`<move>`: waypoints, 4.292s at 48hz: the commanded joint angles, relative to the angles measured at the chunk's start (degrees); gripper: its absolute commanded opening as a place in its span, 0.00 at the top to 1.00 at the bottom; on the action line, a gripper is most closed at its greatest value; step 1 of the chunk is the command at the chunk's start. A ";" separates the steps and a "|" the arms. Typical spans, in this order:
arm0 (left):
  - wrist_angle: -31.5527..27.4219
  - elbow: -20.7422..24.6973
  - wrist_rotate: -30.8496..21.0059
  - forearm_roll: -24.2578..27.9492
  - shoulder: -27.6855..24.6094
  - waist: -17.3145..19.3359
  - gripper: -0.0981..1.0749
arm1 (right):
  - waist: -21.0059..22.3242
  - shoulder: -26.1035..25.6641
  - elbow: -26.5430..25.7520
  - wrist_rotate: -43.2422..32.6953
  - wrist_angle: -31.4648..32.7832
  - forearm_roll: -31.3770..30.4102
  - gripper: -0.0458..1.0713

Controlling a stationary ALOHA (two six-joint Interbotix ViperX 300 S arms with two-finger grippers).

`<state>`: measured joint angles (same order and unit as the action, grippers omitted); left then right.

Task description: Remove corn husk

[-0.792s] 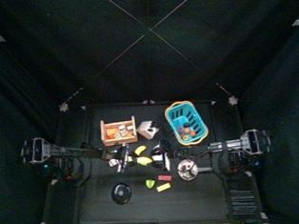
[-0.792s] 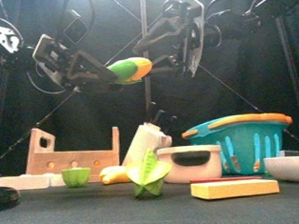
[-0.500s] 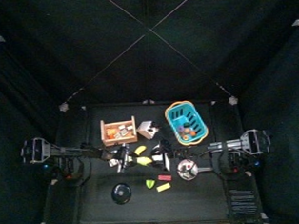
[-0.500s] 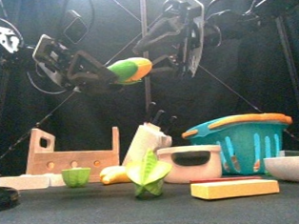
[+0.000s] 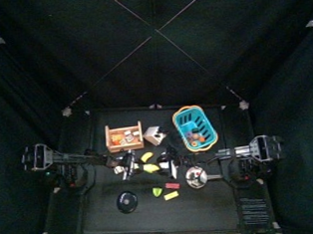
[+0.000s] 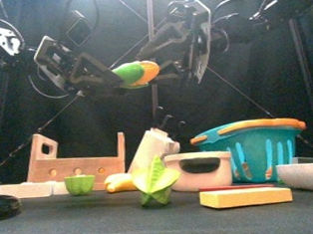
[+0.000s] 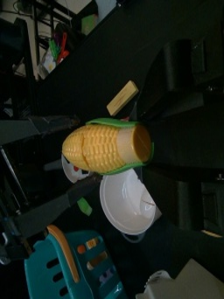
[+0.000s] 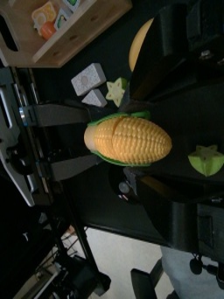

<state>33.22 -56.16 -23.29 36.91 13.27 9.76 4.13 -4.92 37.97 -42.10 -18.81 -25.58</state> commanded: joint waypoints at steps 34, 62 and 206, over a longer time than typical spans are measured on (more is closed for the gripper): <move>0.62 -0.62 0.09 -0.26 1.58 0.26 0.39 | -0.18 -1.05 -1.76 -0.35 0.18 0.35 0.25; 1.23 -1.23 9.58 -2.55 1.67 -0.18 0.39 | -0.35 -0.44 -1.85 -0.35 0.26 1.05 0.05; 4.39 -7.29 29.79 -16.88 12.92 -4.66 0.04 | 2.11 -8.44 0.00 -0.70 5.71 47.20 0.42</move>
<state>36.12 -65.48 4.66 22.41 26.54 5.19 6.86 -10.81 38.76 -42.98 -13.18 20.04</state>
